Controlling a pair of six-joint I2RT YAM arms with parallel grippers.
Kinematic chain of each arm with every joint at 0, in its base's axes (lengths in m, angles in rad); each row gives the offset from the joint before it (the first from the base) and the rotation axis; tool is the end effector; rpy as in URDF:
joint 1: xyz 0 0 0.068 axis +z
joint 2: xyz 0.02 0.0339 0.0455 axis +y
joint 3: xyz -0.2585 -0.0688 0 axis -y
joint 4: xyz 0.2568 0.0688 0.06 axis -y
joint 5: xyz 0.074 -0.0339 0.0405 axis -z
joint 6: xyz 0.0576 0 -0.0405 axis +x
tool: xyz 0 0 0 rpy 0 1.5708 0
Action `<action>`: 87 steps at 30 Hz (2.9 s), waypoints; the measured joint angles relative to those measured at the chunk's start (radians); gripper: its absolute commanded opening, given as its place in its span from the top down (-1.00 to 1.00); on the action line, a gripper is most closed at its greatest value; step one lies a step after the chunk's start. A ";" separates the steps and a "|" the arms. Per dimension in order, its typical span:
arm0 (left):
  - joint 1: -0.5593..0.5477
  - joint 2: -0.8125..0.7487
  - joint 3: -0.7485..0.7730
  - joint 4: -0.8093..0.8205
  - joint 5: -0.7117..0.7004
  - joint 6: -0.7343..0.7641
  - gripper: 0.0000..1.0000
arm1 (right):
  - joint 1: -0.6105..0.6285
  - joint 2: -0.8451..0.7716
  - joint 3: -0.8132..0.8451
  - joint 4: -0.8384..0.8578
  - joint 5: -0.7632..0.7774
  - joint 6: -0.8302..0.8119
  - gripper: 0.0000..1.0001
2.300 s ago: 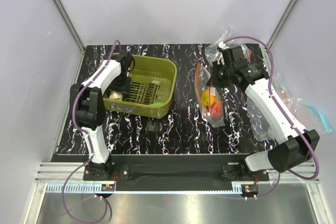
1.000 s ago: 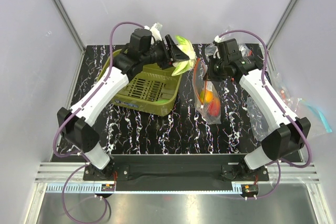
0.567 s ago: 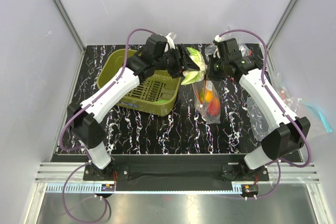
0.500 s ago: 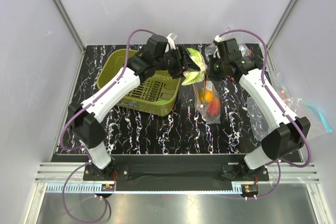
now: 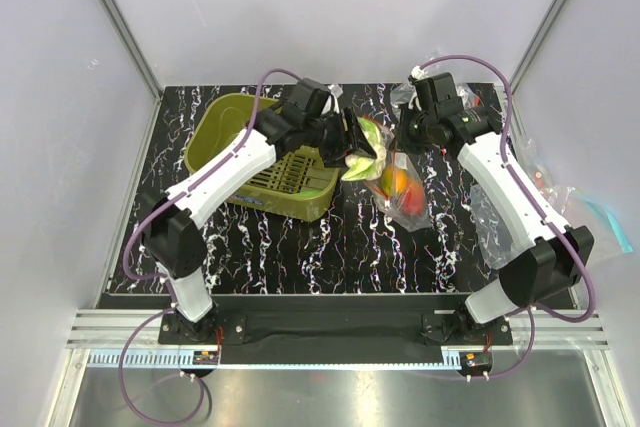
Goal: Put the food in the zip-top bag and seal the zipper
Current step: Place the fake vegetable in the zipper food storage bag, then adjust the bin at the center of the board.
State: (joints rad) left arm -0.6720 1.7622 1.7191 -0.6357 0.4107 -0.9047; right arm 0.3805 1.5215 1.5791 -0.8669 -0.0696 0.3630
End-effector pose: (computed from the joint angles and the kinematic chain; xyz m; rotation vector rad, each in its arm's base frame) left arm 0.3199 -0.2838 0.3365 -0.0432 2.5254 -1.2213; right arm 0.3243 0.1340 0.3512 -0.0549 2.4213 0.4307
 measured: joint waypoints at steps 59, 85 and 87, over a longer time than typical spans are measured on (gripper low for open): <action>0.284 -0.325 -0.015 -0.724 -0.557 -0.266 -0.96 | -0.004 -0.122 -0.119 0.024 0.079 0.008 1.00; 0.360 -0.167 -0.352 -0.592 -0.601 -0.386 0.06 | -0.004 -0.148 -0.127 0.009 0.088 0.006 1.00; 0.362 -0.167 -0.364 -0.556 -0.603 -0.389 0.34 | -0.004 -0.148 -0.127 0.009 0.088 0.006 1.00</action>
State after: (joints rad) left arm -0.3096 1.5948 1.3556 -1.1915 -0.1925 -1.2938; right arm 0.3763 1.3735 1.4517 -0.8581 0.0181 0.3691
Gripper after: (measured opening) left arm 0.458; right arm 0.011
